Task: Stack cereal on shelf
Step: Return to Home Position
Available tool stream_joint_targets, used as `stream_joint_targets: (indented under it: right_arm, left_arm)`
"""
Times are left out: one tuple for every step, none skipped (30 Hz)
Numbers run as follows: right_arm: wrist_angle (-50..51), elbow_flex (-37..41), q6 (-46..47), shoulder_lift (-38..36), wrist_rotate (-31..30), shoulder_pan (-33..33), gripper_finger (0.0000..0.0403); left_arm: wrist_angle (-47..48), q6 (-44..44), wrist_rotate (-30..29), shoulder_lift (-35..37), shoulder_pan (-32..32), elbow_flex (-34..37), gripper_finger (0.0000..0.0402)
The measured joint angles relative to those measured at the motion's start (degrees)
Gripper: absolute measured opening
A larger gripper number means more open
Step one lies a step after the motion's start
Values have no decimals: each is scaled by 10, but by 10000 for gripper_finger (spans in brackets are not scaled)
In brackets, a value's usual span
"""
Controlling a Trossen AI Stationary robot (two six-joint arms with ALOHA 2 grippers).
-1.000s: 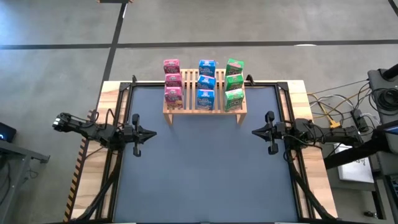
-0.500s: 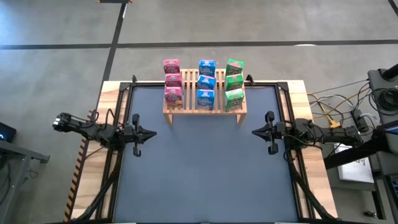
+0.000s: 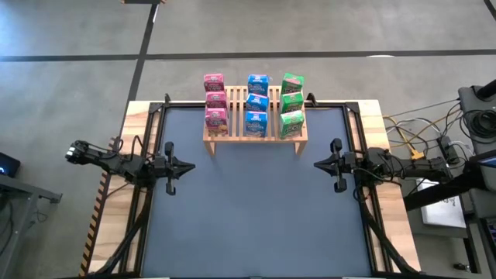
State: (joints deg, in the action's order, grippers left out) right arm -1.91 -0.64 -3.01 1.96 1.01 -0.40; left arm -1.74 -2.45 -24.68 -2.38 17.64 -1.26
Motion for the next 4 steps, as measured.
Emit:
stream_joint_targets:
  right_arm:
    - [0,0,0,0,0,0,9]
    - [0,0,0,0,0,0,9]
    - [0,0,0,0,0,0,9]
    - [0,0,0,0,0,0,9]
  left_arm:
    - [0,0,0,0,0,0,0]
    - [0,0,0,0,0,0,0]
    - [0,0,0,0,0,0,0]
    - [0,0,0,0,0,0,0]
